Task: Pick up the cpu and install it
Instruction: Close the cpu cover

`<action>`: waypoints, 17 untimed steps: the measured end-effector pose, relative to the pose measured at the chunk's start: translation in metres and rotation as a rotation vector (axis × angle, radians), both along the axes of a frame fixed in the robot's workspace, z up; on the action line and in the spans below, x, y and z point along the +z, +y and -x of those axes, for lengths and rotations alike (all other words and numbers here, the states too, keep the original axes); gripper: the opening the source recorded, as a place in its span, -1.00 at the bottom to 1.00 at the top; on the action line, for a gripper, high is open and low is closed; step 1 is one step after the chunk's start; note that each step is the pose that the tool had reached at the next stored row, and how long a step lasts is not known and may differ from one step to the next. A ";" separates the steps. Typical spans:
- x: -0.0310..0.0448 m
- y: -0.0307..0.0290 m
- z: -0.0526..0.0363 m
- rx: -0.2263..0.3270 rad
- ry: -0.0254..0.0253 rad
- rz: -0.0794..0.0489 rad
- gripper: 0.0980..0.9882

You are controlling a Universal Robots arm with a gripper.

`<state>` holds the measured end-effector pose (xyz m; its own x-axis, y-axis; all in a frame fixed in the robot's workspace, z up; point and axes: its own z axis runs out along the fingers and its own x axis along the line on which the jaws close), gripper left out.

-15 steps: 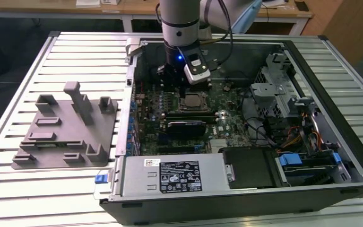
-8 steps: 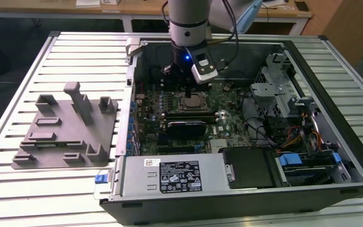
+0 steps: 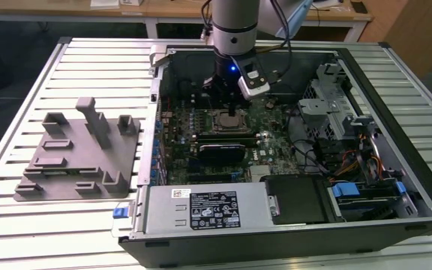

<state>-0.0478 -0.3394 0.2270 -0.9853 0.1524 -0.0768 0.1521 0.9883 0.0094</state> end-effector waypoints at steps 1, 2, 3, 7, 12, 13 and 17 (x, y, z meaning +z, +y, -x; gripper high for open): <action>0.0000 0.0000 -0.0013 0.000 0.0000 0.000 -0.98; 0.0000 -0.0001 -0.0022 0.000 0.0000 0.000 -0.98; 0.0000 -0.0001 -0.0023 0.000 0.0000 0.000 -0.98; 0.0009 0.0000 -0.0023 0.000 0.0001 0.000 -0.98; 0.0056 0.0000 -0.0024 0.000 0.0000 0.000 -0.98; 0.0068 0.0000 -0.0023 0.000 0.0000 0.000 -0.98; 0.0117 0.0000 -0.0023 0.000 0.0000 0.000 -0.98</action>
